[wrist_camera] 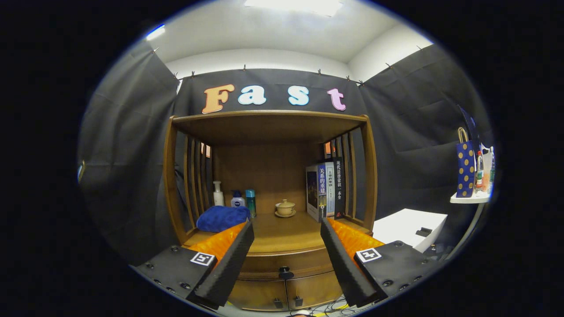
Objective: Pull open the drawer, take out the items inside it, and place them on the countertop above the cabinet.
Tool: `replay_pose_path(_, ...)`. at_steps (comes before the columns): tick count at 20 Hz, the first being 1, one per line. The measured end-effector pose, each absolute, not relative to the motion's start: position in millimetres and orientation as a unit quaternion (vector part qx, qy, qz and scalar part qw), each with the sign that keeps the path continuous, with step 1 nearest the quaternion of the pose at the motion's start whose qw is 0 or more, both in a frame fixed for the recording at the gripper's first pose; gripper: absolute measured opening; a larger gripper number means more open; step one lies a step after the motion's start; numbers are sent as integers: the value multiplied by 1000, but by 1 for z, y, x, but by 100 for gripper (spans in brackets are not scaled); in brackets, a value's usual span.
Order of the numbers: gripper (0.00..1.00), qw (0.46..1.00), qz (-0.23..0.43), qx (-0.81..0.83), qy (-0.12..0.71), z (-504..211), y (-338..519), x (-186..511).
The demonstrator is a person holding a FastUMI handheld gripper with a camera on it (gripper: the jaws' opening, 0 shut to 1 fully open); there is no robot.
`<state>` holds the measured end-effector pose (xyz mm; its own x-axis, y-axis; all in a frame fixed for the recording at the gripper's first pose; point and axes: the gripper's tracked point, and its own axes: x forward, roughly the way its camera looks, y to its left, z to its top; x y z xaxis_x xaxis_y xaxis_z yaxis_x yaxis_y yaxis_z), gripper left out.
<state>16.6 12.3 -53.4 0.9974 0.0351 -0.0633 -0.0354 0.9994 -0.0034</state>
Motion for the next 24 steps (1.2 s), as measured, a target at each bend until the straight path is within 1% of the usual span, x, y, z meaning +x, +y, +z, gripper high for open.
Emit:
replay_pose_path(5,100,999,26,-7,41,-115,16,41)
replay_pose_path(11,100,994,51,10,97,-200,24,62)
replay_pose_path(19,100,988,65,3,140,-269,22,83)
replay_pose_path(24,100,985,71,-3,159,-297,24,95)
